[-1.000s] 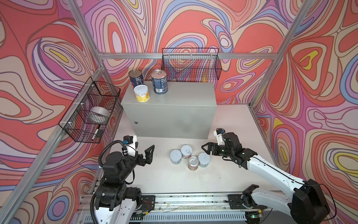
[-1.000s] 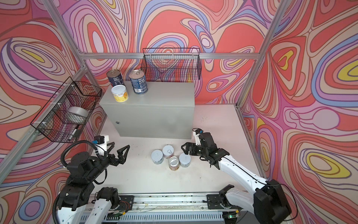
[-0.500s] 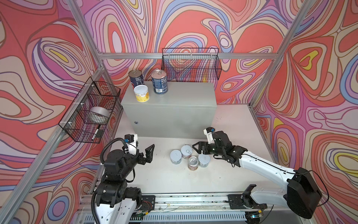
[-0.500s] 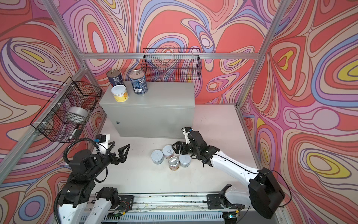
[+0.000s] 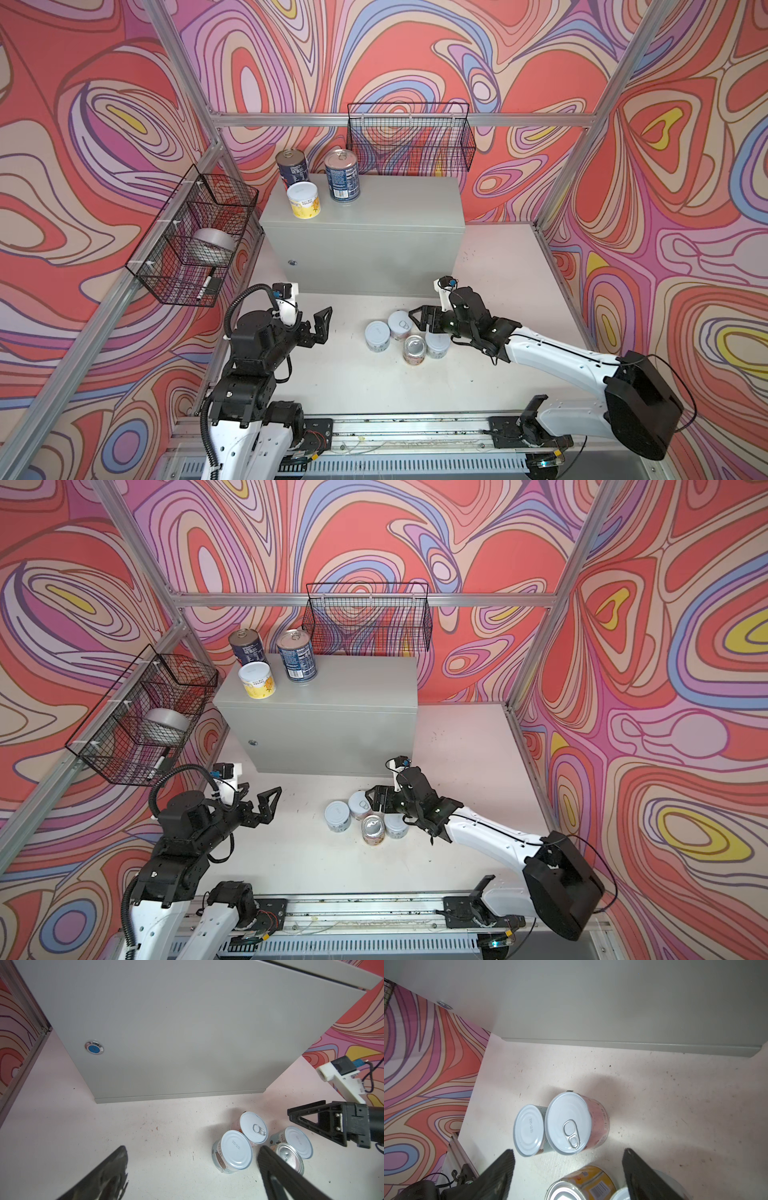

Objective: Place and organize the canned foods onto the counter

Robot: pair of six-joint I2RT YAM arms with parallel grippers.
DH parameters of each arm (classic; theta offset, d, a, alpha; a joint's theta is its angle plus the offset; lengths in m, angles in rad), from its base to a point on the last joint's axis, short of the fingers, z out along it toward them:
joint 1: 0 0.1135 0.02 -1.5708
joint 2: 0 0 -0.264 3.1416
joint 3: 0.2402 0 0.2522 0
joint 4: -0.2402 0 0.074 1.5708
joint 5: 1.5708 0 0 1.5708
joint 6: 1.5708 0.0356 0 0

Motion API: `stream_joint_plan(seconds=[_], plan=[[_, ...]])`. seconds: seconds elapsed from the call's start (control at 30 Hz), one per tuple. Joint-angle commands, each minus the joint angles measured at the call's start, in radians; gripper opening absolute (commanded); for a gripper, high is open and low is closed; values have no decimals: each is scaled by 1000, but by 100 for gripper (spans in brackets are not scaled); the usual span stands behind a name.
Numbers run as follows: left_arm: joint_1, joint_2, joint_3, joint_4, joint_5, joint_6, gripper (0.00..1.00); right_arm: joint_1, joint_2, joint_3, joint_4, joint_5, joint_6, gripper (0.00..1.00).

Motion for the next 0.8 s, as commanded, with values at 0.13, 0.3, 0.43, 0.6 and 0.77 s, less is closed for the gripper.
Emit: stream_joint_plan(seconds=[0.13, 0.3, 0.43, 0.6, 0.77], plan=[[3, 22, 11, -2, 7, 10, 100, 11, 111, 114, -17, 12, -40, 83], [3, 18, 14, -4, -7, 12, 100, 31, 159, 130, -18, 8, -68, 82], [3, 30, 14, -5, -3, 9, 100, 71, 204, 173, -91, 56, -96, 81], [4, 27, 12, -3, -2, 5, 100, 101, 206, 173, -114, 109, -110, 82], [4, 27, 12, -2, -4, 1, 100, 125, 217, 192, -178, 178, -159, 85]])
